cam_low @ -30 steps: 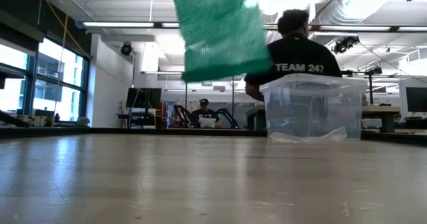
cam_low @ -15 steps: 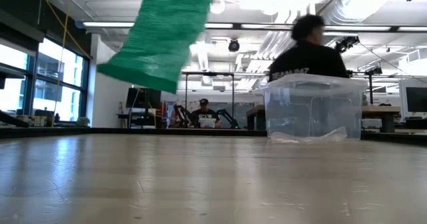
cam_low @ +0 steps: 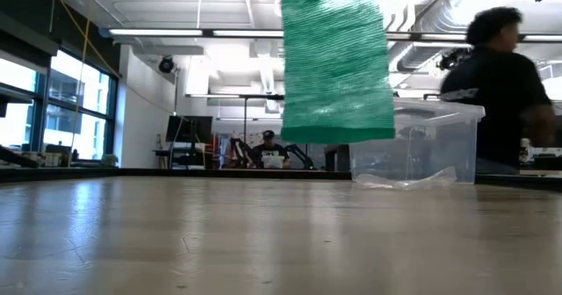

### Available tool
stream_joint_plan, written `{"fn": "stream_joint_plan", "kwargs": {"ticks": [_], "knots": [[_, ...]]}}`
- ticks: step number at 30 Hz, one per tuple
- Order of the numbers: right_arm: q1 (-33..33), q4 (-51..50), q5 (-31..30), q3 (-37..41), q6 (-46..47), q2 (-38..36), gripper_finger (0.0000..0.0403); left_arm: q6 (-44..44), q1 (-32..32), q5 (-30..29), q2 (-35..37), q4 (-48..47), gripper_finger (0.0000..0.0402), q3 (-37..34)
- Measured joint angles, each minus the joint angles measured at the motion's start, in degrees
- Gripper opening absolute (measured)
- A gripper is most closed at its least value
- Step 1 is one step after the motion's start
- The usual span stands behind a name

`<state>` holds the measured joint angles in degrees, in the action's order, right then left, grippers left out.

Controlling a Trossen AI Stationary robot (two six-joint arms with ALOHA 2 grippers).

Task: Roll bandage
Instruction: Roll the green bandage

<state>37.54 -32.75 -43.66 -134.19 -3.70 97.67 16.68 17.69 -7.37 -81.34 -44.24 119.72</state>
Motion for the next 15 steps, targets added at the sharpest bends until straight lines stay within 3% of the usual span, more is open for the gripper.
{"fn": "stream_joint_plan", "kwargs": {"ticks": [4,8,15], "knots": [[-0.04,-0.94,-0.02,0.00,0.26,0.00,0.0004,3.84,0.00,3.87,-0.95,9.38,0.0164,0.02],[-0.34,-0.93,0.01,0.00,0.50,0.00,0.0004,7.29,-0.59,4.15,-2.18,13.19,0.0141,-0.02],[-1.10,-1.53,0.13,0.00,2.18,0.04,0.0004,14.99,-3.45,11.92,-3.49,18.01,0.0145,0.02]]}}
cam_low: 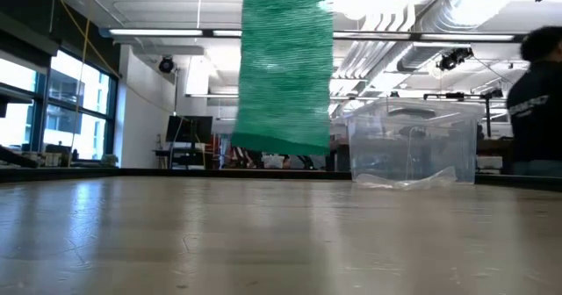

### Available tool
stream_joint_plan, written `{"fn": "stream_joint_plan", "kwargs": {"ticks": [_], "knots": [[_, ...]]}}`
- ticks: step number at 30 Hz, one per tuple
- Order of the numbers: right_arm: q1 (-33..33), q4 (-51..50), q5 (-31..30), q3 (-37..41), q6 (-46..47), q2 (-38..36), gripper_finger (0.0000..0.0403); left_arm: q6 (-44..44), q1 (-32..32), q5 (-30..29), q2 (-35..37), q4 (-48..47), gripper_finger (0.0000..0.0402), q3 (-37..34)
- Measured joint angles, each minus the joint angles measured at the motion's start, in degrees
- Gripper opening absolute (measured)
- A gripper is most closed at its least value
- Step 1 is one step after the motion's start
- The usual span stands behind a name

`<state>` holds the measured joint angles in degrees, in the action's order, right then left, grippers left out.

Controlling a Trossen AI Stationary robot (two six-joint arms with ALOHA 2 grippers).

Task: Roll bandage
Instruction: Roll the green bandage

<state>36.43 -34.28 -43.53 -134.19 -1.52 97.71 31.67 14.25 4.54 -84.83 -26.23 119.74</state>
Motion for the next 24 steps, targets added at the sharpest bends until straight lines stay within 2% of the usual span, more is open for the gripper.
{"fn": "stream_joint_plan", "kwargs": {"ticks": [3,10,19,24], "knots": [[-0.46,-1.39,0.59,0.00,1.59,0.00,0.0004,2.66,-1.15,3.79,-1.11,-0.24,0.0163,-0.02],[-0.42,-2.85,2.12,0.00,3.45,0.00,0.0004,3.68,-2.55,7.09,-2.54,-0.17,0.0203,0.00],[0.04,-5.38,2.31,0.00,7.84,0.00,0.0004,2.33,-3.00,6.71,-2.40,-2.27,0.0205,-0.02],[-0.44,-5.53,5.98,0.02,9.50,-0.04,0.0004,2.41,-3.03,6.64,-3.74,-2.06,0.0205,-0.01]]}}
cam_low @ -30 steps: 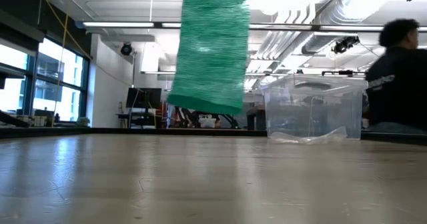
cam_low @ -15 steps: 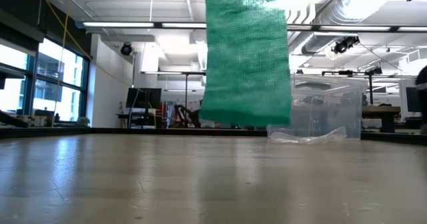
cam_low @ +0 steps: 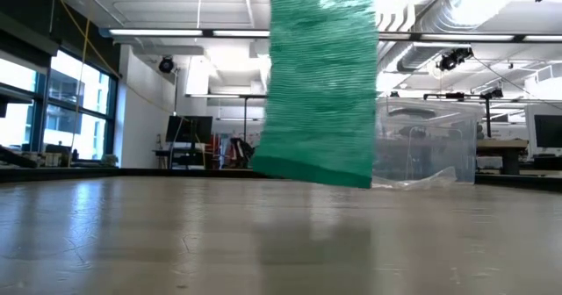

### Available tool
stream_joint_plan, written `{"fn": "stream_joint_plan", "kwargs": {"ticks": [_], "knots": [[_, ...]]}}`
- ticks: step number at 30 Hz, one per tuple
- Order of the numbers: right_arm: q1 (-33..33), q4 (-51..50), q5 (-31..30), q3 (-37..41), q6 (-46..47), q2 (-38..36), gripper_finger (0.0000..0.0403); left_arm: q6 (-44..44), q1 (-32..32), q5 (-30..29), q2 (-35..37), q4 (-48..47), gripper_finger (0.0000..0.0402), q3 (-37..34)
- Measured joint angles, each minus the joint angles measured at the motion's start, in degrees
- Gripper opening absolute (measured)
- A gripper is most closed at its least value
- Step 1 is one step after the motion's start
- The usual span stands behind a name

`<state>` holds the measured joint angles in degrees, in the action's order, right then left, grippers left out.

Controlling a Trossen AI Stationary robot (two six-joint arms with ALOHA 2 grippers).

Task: Roll bandage
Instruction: Roll the green bandage

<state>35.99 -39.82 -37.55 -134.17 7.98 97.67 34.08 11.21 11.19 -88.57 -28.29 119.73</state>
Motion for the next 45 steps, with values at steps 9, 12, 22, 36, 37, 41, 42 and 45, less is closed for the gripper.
{"fn": "stream_joint_plan", "kwargs": {"ticks": [9,12,22,36,37,41,42,45], "knots": [[-0.10,-0.34,-0.38,-0.02,0.06,0.04,0.0004,2.97,-0.03,-0.91,-0.64,0.73,0.0205,0.01],[-0.11,-0.41,-0.78,0.00,-0.26,0.04,0.0004,4.37,-0.28,-1.08,-0.66,0.23,0.0204,0.00],[-1.38,-2.10,-0.71,0.00,2.94,0.07,0.0004,5.96,-0.34,0.19,-1.55,0.33,0.0204,-0.01],[-1.75,-2.81,0.06,-0.02,3.84,-0.03,0.0014,-1.47,-0.34,0.65,-2.34,1.08,0.0034,-0.01],[-1.77,-2.82,0.05,-0.02,3.93,-0.03,0.0018,-3.04,-0.29,0.78,-2.34,1.31,0.0019,-0.01],[-1.79,-2.84,-0.13,-0.02,6.68,0.04,0.0048,-10.32,-0.07,0.38,-2.30,1.10,0.0018,-0.01],[-1.79,-2.84,-0.25,-0.02,7.92,0.04,0.0060,-13.40,0.16,0.22,-2.31,1.08,0.0017,-0.01],[-1.84,-2.77,-0.33,-0.02,11.97,0.00,0.0098,-25.28,1.25,-0.60,-2.32,0.56,0.0008,-0.01]]}}
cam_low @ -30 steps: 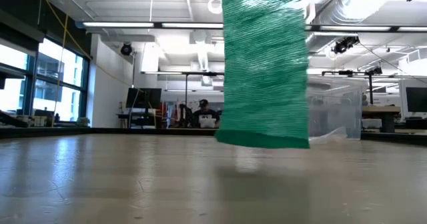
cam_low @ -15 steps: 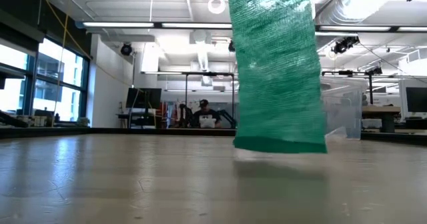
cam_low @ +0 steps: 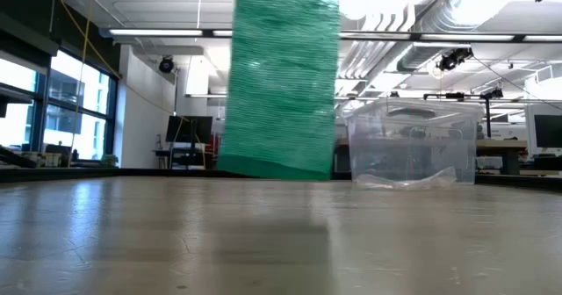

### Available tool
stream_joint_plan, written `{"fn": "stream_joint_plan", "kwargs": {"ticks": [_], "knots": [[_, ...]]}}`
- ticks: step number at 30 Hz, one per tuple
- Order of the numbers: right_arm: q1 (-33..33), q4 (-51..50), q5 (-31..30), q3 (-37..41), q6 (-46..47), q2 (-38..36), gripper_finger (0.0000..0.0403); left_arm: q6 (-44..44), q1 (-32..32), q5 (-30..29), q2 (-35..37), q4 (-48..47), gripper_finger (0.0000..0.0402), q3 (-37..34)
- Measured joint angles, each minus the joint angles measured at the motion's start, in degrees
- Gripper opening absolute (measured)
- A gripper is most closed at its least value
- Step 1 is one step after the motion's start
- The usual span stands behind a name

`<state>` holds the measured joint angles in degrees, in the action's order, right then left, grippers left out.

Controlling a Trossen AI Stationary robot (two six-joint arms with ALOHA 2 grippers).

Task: Roll bandage
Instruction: Roll the green bandage

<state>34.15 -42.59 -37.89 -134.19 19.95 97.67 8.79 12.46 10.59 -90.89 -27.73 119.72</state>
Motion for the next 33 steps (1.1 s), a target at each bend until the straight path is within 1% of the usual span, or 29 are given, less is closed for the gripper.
{"fn": "stream_joint_plan", "kwargs": {"ticks": [3,5,8,10,13,15,16,17,19,21,25,27,30,33], "knots": [[0.02,-0.10,-0.37,0.02,3.56,0.11,0.0132,-10.14,1.27,-1.88,0.00,-1.60,0.0007,0.00],[0.02,-0.20,-0.71,0.02,4.08,0.11,0.0145,-16.11,2.29,-4.33,0.04,-2.78,0.0008,0.02],[0.00,-0.35,-0.90,0.08,4.63,0.15,0.0144,-22.91,3.78,-7.68,0.04,-3.90,0.0008,0.02],[0.00,-0.60,-1.13,0.09,3.74,0.15,0.0124,-23.11,4.50,-10.26,0.02,-3.76,0.0010,0.02],[-0.07,-1.65,-1.85,0.09,1.03,0.13,0.0071,-18.42,4.67,-11.78,0.00,-3.43,0.0022,0.02],[-0.07,-1.57,-2.03,0.07,-1.51,0.11,0.0027,-13.74,4.62,-11.80,-0.02,-2.95,0.0039,0.02],[-0.07,-1.57,-2.06,0.07,-3.18,0.09,0.0016,-11.32,4.42,-11.66,0.00,-2.71,0.0051,0.02],[-0.06,-1.58,-2.16,0.07,-4.66,0.09,0.0012,-8.88,4.12,-11.14,0.04,-2.66,0.0062,0.00],[-0.06,-1.69,-2.35,0.07,-7.34,0.09,0.0019,-3.32,3.29,-9.13,0.08,-2.67,0.0086,0.00],[-0.10,-2.09,-2.32,0.04,-9.82,0.09,0.0021,4.03,2.45,-8.03,0.15,-2.52,0.0108,0.00],[-0.11,-3.56,-1.88,0.02,-15.33,0.11,0.0007,25.48,-0.22,-7.43,0.05,-2.50,0.0134,-0.02],[-0.09,-3.62,-1.99,0.02,-18.76,0.33,0.0006,32.39,-1.50,-6.27,-0.10,-2.53,0.0138,-0.02],[-0.07,-3.60,-1.77,0.00,-21.29,0.76,0.0014,33.73,-2.62,-2.91,-0.21,-2.47,0.0133,-0.02],[-0.09,-3.53,-1.63,0.00,-20.48,0.87,0.0019,31.74,-2.73,-2.11,-0.22,-2.72,0.0104,-0.02]]}}
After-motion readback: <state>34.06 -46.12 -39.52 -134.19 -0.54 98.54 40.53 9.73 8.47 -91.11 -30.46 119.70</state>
